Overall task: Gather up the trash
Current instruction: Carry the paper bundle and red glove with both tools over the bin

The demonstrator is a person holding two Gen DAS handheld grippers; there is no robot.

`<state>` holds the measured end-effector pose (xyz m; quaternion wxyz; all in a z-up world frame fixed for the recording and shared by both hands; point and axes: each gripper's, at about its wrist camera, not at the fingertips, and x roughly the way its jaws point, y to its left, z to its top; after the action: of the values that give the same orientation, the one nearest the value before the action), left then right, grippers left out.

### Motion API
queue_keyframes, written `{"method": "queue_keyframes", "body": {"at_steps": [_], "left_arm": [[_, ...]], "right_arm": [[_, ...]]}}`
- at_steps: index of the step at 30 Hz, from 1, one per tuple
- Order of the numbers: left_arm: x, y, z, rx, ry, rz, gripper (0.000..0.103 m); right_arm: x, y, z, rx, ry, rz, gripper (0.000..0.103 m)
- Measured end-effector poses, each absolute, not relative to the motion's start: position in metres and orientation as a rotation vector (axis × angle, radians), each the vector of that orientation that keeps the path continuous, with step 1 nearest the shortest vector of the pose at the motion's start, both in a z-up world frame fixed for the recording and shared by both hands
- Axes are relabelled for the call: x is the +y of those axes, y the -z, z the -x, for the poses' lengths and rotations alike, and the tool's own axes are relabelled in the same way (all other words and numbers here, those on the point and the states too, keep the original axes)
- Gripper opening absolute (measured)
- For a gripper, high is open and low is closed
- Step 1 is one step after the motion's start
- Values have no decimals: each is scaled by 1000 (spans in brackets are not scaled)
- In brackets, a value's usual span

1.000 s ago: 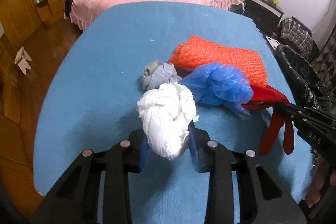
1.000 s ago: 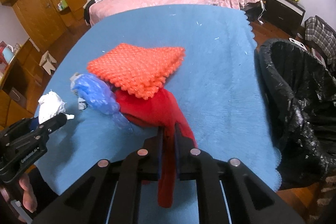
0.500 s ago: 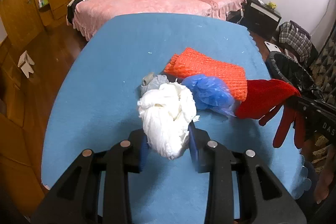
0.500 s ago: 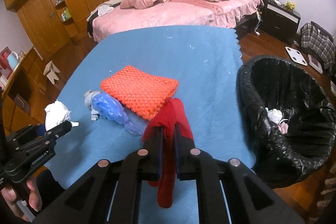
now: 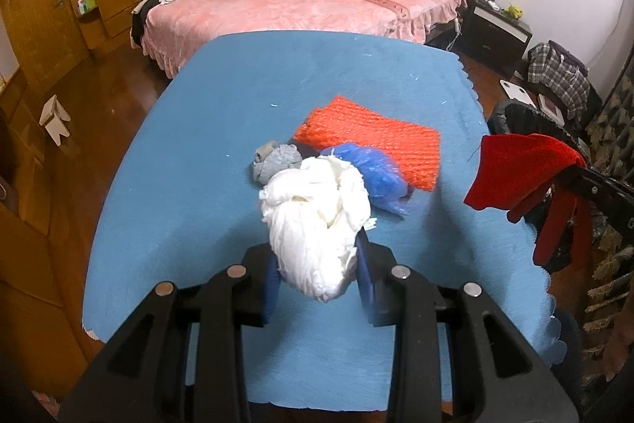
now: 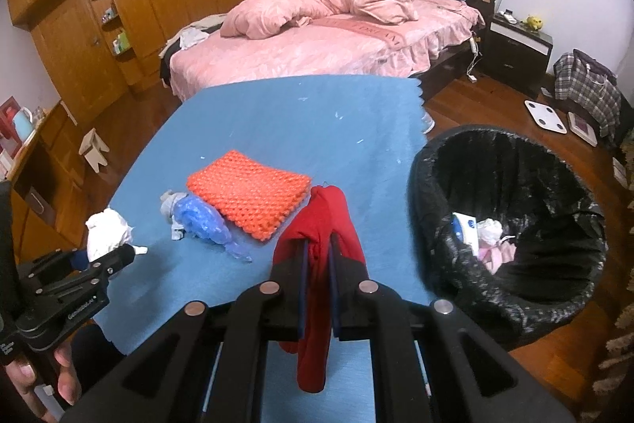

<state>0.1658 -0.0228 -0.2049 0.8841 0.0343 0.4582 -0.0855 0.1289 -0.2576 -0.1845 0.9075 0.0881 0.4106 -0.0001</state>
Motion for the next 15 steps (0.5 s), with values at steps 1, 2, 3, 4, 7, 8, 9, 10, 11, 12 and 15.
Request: {"method": "queue_keyframes", "body": {"at_steps": [1, 2, 3, 4, 7, 8, 9, 10, 11, 12, 15], "left_arm": [[-25, 203, -165, 952, 181, -71, 32], [-28, 201, -163, 950, 182, -73, 32], [-32, 200, -162, 952, 183, -73, 32], [-35, 199, -161, 953, 186, -72, 32], [-46, 195, -159, 952, 193, -71, 32], [-50, 193, -159, 952, 196, -70, 32], [-56, 191, -158, 949, 198, -73, 32], [-62, 189, -157, 946, 202, -75, 32], [-66, 187, -157, 944, 205, -76, 32], [-71, 185, -156, 942, 208, -78, 32], [-87, 180, -156, 939, 214, -77, 32]], "right_arm": [[-261, 182, -128, 844, 4, -181, 9], [-264, 180, -128, 841, 9, -179, 9], [-266, 178, -127, 838, 12, -178, 9], [-269, 177, -125, 836, 14, -178, 9], [-279, 172, -122, 832, 21, -183, 9], [-281, 171, -121, 829, 25, -182, 9], [-285, 169, -120, 826, 29, -180, 9], [-288, 168, -119, 823, 32, -179, 9], [-292, 167, -118, 820, 37, -179, 9], [-295, 166, -116, 818, 41, -180, 9], [-306, 163, -113, 812, 55, -185, 9]]}}
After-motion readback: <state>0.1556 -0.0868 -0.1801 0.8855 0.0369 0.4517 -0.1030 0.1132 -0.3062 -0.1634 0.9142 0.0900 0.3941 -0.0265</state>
